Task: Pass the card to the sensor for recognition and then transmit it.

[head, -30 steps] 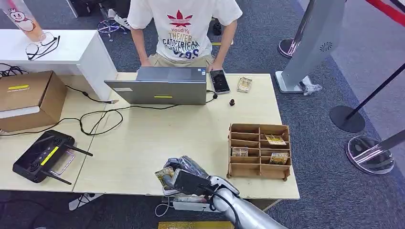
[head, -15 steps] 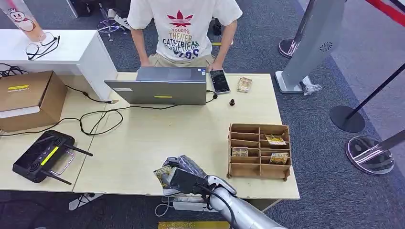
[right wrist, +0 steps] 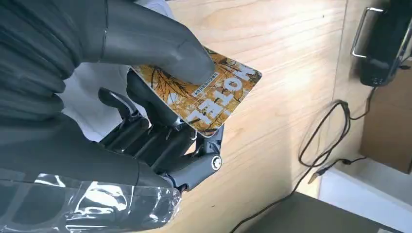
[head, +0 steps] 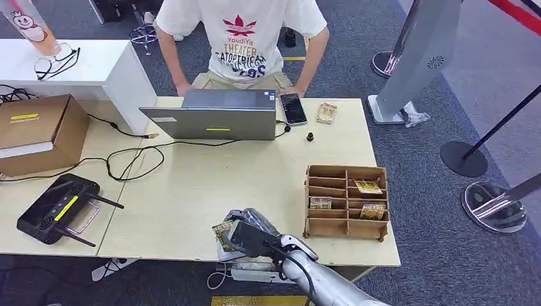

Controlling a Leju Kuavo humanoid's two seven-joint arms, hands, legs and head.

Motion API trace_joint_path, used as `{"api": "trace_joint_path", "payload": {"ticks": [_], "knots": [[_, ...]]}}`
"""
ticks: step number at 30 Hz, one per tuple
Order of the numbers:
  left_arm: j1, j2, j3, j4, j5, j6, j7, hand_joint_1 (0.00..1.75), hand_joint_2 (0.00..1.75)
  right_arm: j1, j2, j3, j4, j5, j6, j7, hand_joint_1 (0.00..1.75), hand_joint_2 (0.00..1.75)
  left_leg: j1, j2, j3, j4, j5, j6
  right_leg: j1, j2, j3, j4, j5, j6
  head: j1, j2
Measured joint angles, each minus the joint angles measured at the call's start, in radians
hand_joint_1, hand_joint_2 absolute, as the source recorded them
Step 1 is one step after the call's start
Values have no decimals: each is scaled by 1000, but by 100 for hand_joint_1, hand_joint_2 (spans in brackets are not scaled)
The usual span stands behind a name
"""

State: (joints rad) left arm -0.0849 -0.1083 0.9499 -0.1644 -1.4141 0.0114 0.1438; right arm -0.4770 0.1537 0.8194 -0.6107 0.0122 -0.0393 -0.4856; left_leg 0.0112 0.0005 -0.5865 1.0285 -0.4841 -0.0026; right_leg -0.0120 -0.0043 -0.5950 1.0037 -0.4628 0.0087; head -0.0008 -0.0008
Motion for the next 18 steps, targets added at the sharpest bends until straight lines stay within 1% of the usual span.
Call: {"api": "trace_joint_path", "payload": {"ticks": [18], "knots": [[0, -5, 0, 0, -3, 2, 0, 0, 0, -13, 2, -30, 44, -15, -10, -15, 175, 175, 0, 0, 0, 0, 0, 0, 0, 0, 0, 0, 0, 0, 0, 0]]}}
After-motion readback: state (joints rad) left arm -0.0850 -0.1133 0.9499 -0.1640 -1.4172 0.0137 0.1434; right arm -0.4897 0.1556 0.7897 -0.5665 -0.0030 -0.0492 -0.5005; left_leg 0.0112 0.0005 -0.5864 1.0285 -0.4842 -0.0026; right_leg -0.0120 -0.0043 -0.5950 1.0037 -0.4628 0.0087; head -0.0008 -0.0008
